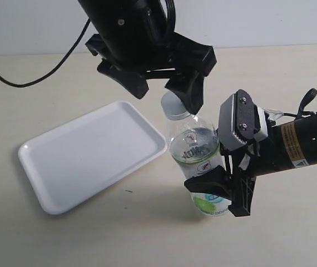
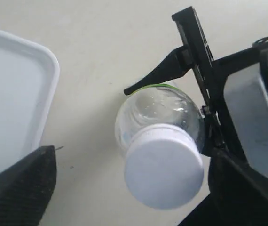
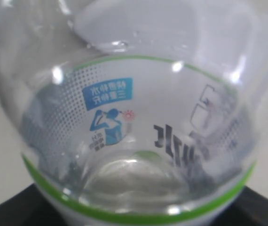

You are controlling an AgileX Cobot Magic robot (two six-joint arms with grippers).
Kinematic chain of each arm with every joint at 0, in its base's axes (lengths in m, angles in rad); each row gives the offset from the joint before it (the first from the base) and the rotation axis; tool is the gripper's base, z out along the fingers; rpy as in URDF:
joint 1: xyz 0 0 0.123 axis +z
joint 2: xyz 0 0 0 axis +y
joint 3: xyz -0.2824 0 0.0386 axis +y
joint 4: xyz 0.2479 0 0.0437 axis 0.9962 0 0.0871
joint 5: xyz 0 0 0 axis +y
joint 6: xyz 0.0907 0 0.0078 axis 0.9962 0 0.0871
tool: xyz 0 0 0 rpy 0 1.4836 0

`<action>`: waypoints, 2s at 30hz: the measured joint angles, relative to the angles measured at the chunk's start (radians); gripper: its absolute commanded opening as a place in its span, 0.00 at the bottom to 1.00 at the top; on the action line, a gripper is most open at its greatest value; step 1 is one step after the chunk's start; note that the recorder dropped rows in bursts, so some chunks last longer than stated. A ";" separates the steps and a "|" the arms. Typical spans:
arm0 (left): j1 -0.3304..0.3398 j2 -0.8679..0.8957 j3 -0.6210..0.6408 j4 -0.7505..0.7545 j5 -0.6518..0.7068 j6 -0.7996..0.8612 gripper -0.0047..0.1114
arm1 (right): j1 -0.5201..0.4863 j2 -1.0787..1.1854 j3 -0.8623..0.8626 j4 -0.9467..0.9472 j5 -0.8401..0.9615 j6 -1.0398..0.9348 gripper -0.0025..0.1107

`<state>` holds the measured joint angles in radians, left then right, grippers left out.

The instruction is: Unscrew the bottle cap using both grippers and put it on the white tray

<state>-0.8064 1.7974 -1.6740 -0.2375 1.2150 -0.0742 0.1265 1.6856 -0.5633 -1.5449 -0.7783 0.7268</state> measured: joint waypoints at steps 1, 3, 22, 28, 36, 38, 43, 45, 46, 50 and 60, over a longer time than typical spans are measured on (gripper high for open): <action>0.000 -0.004 0.000 0.000 0.002 0.029 0.76 | 0.000 0.000 0.000 0.000 0.000 0.003 0.02; 0.000 -0.012 0.000 0.000 0.002 0.091 0.76 | 0.000 0.000 0.000 0.000 0.000 0.014 0.02; -0.002 -0.015 -0.004 -0.070 0.008 0.580 0.75 | 0.000 0.000 0.000 0.000 0.000 0.042 0.02; -0.002 0.016 -0.004 -0.072 0.008 0.634 0.71 | 0.000 0.000 0.000 0.000 0.000 0.042 0.02; -0.002 0.016 -0.004 -0.077 0.008 0.646 0.59 | 0.000 0.000 0.000 0.000 0.000 0.042 0.02; -0.002 0.016 -0.004 -0.077 0.008 0.648 0.59 | 0.000 0.000 0.000 0.000 0.000 0.042 0.02; -0.002 0.016 -0.004 -0.077 0.008 0.660 0.52 | 0.000 0.000 0.000 0.000 0.000 0.042 0.02; -0.002 0.016 -0.004 -0.075 0.006 0.661 0.37 | 0.000 0.000 0.000 -0.002 -0.002 0.042 0.02; -0.002 0.016 -0.004 -0.073 0.004 0.661 0.23 | 0.000 0.000 0.000 -0.004 -0.004 0.040 0.02; -0.002 0.016 -0.004 -0.073 0.004 0.661 0.04 | 0.000 0.000 0.000 -0.006 -0.004 0.040 0.02; -0.002 0.016 -0.004 -0.073 0.006 0.335 0.04 | 0.000 0.000 0.000 -0.010 -0.004 0.040 0.02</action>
<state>-0.8081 1.8137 -1.6778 -0.3103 1.2209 0.2611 0.1265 1.6856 -0.5633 -1.5546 -0.7823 0.7672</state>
